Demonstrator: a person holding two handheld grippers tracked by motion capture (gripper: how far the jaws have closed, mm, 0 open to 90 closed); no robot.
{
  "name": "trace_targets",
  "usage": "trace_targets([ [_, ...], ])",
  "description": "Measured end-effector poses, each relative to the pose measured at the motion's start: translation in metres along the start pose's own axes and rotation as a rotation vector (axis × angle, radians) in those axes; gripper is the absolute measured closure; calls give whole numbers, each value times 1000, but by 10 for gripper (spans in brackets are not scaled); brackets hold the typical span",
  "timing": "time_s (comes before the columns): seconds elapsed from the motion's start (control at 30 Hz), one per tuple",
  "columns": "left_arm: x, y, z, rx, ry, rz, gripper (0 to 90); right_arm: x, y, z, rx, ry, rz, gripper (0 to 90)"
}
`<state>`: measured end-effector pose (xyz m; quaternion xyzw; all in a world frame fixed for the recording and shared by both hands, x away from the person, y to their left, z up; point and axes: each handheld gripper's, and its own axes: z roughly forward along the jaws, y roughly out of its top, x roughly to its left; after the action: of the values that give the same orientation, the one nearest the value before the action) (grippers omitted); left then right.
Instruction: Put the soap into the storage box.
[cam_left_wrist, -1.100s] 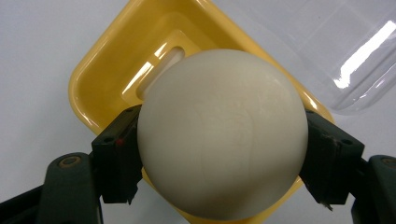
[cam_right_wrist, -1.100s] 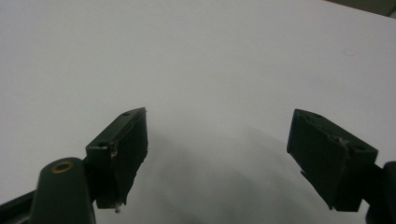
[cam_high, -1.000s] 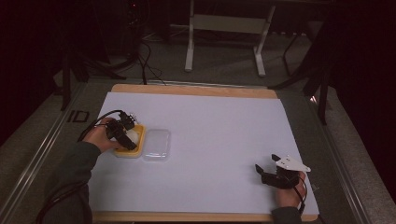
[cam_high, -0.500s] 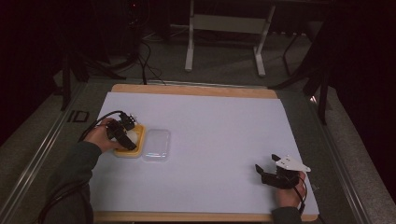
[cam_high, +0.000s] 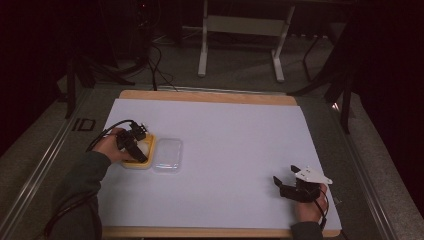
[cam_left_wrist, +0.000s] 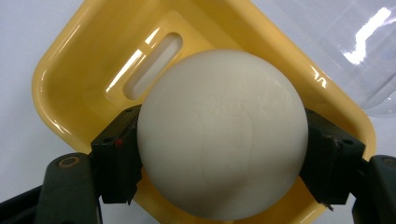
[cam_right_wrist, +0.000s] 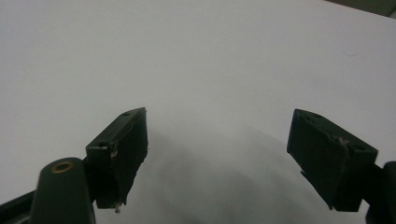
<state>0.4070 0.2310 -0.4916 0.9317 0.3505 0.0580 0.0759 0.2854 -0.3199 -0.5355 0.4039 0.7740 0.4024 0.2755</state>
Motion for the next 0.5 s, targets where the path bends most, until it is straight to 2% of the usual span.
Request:
trace_targets([
  [0.1, 1, 0, 0, -5, -5, -5, 174, 0, 0, 0, 0, 1, -1, 202],
  [0.5, 2, -4, -10, -72, 13, -13, 105, 0, 0, 0, 1, 0, -5, 203],
])
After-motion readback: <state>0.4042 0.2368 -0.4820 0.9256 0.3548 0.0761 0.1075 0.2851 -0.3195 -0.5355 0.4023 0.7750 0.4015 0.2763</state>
